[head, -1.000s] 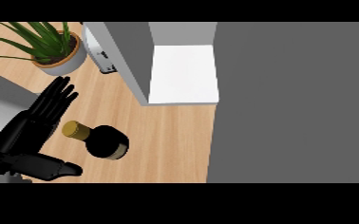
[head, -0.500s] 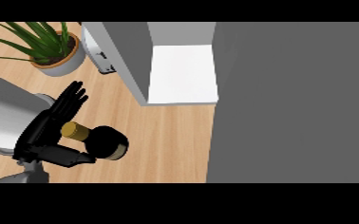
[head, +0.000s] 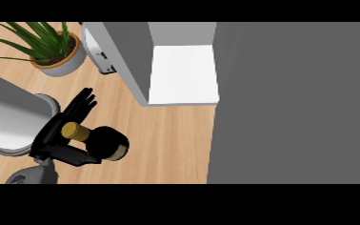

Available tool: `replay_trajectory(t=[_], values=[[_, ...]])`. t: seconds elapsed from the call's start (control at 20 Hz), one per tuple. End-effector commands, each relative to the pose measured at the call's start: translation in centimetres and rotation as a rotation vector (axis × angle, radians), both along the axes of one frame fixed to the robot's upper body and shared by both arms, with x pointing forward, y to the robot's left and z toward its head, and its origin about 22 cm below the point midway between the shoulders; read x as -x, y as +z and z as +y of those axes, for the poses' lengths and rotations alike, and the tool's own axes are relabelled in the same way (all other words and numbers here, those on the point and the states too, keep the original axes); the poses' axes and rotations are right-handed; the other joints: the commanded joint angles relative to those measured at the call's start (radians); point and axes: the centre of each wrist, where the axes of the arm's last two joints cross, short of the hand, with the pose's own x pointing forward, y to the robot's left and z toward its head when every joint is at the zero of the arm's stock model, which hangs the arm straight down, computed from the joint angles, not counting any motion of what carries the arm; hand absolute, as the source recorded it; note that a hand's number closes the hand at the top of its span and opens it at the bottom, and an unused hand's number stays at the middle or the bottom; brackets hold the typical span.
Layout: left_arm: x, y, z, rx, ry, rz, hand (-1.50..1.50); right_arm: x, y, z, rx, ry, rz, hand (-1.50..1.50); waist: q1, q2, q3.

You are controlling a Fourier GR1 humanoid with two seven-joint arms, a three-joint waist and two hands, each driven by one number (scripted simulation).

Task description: Pick up the wine, place it into the cabinet and close the cabinet

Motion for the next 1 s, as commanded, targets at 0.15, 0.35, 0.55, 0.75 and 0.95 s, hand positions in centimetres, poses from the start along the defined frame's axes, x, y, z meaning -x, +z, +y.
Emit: replay_trajectory(t=[0.15, 0.35, 0.55, 0.75, 0.95], values=[[1.3, -4.1, -1.8, 0.013, -0.043, 0.036, -1.5, 4.1, 3.6, -1.0, -0.076, 0.029, -0.084, -1.5, 0.008, 0.001, -0.001], [2.0, -6.1, -1.7, 0.018, -0.039, 0.061, -1.5, 4.9, 3.6, -1.3, -0.056, 0.044, -0.081, -1.5, 0.002, 0.001, 0.0], [2.1, -7.2, -2.8, 0.081, -0.007, 0.055, -1.5, 4.6, 2.9, -1.1, -0.064, 0.052, -0.073, -1.5, 0.005, 0.0, 0.0], [1.1, -7.0, -2.5, 0.139, 0.031, 0.055, -1.5, 5.3, 3.5, -1.3, -0.069, 0.066, -0.077, -1.5, 0.002, -0.002, 0.0], [1.0, -7.6, -2.8, 0.206, 0.052, 0.063, -1.5, 5.0, 3.7, -1.2, -0.061, 0.045, -0.077, -1.5, 0.006, -0.002, 0.0]])
